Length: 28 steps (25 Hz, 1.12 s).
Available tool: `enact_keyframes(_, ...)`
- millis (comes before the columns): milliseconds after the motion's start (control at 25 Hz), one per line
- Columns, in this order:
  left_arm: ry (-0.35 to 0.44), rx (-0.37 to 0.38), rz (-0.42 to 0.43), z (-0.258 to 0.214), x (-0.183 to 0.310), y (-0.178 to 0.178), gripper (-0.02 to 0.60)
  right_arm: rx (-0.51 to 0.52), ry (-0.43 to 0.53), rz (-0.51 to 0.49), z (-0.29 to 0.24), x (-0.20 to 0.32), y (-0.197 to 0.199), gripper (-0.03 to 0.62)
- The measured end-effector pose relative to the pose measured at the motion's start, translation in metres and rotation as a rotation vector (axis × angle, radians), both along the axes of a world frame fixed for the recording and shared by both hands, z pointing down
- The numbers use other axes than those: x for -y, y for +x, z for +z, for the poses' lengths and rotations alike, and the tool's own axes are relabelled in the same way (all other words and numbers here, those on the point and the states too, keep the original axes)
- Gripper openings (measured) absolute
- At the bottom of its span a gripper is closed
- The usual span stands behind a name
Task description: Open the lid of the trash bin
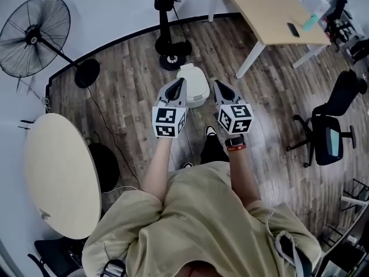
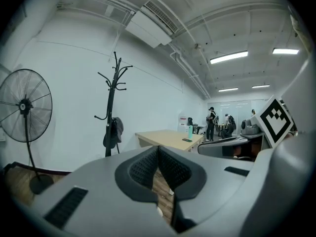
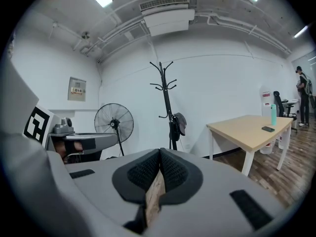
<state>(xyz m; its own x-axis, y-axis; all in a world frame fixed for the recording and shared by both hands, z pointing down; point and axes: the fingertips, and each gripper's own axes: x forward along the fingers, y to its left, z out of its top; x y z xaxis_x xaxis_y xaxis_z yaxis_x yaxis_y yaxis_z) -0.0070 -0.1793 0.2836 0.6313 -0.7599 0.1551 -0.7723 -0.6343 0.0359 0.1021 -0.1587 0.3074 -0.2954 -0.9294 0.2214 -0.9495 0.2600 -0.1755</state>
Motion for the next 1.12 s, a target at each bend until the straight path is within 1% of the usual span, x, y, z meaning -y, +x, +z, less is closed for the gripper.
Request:
enact_keyframes(120,-0.037,0.007,-0.036,0.016,0.022,0.003,0.025,0.001,-0.036,-0.042,0.016,0.028,0.002,0.015)
enact_keyframes(280,-0.076,0.012,-0.058,0.032,0.050,0.008,0.025,0.003,-0.084,-0.086,0.035,0.061,0.003,0.015)
enact_keyframes(400,-0.107,0.021,-0.070,0.048,0.066,0.009,0.025,-0.010,-0.123,-0.120,0.054,0.079,0.000,0.015)
enact_keyframes(520,-0.141,0.026,-0.082,0.070,0.078,0.012,0.025,0.005,-0.177,-0.148,0.079,0.089,-0.001,0.015)
enact_keyframes(640,-0.172,0.029,-0.082,0.096,0.084,0.009,0.025,0.018,-0.227,-0.164,0.108,0.095,-0.007,0.015)
enact_keyframes(800,-0.213,0.038,-0.078,0.133,0.091,0.007,0.025,-0.005,-0.285,-0.181,0.148,0.105,-0.011,0.015)
enact_keyframes(960,-0.246,0.041,-0.071,0.170,0.106,0.011,0.025,-0.009,-0.340,-0.202,0.189,0.122,-0.010,0.015)
enact_keyframes(1120,-0.277,0.041,-0.066,0.205,0.116,0.016,0.025,-0.035,-0.391,-0.230,0.230,0.136,-0.009,0.015)
